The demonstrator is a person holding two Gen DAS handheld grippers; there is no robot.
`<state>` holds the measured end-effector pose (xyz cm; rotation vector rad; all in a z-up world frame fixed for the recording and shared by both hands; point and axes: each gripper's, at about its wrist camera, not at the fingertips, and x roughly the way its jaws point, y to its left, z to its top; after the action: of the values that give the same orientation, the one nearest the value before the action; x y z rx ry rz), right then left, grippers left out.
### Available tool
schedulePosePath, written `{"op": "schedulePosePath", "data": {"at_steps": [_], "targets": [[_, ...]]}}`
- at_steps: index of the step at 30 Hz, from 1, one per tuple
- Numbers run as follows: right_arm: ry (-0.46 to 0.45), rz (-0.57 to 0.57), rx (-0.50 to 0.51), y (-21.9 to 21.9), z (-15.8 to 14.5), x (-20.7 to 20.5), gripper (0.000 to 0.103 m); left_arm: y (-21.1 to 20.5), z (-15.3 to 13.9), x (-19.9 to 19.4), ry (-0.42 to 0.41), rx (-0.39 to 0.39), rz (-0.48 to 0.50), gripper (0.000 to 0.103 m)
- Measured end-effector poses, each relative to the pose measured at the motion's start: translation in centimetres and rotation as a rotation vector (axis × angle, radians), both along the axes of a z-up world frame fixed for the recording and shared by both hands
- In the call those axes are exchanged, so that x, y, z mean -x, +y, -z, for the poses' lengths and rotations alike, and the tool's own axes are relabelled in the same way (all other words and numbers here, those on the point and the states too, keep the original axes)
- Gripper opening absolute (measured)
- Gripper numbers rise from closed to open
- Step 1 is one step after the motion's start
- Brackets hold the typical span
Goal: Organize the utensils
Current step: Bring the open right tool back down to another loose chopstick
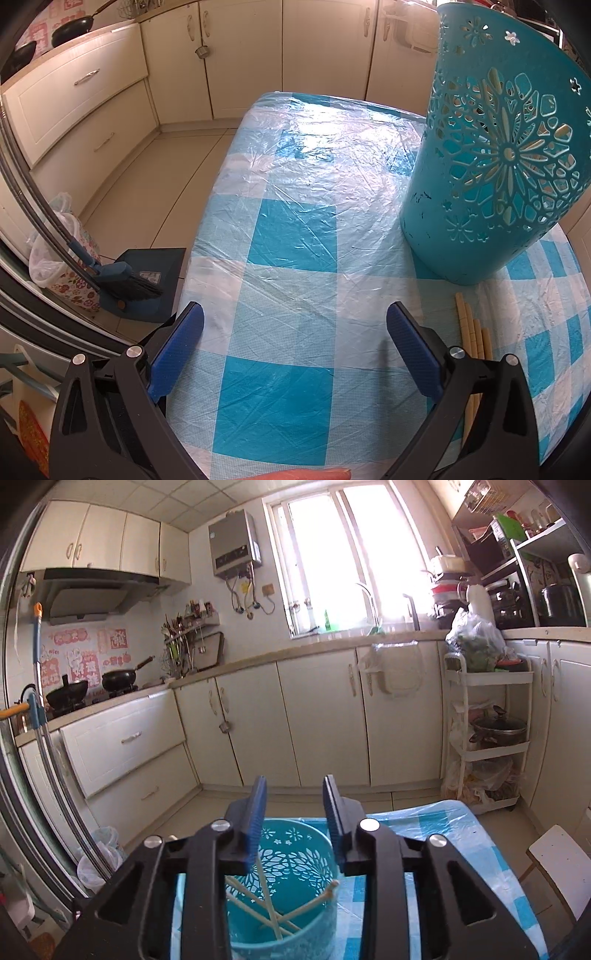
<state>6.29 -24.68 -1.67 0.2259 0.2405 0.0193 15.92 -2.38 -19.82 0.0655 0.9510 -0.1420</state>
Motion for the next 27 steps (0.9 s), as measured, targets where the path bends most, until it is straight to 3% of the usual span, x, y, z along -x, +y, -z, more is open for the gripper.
{"op": "schedulePosePath", "data": {"at_steps": [3,6,14,16,18,23,27], "targets": [[-0.007,0.002,-0.010,-0.2,-0.1,3.3,0.044,0.0,0.0,0.0,0.000,-0.001,0.000,0.095],[0.046,-0.001,0.005,0.4,1.5,5.8,0.051,0.0,0.0,0.0,0.000,0.000,0.000,0.095],[0.459,-0.102,-0.002,3.1,11.4,5.2,0.051,0.0,0.0,0.0,0.000,0.002,-0.001,0.095],[0.523,-0.116,0.003,3.6,13.0,4.5,0.051,0.1,0.0,0.0,0.000,0.004,-0.002,0.095],[0.575,-0.139,0.006,4.1,14.1,3.8,0.042,0.0,-0.1,0.0,0.000,0.006,-0.003,0.095],[0.632,-0.152,0.039,5.0,15.3,2.9,0.031,0.0,-0.1,0.0,-0.001,0.009,-0.002,0.095],[0.649,-0.154,0.030,5.1,16.2,2.7,0.030,0.0,-0.1,0.0,0.000,0.011,-0.004,0.095]]}}
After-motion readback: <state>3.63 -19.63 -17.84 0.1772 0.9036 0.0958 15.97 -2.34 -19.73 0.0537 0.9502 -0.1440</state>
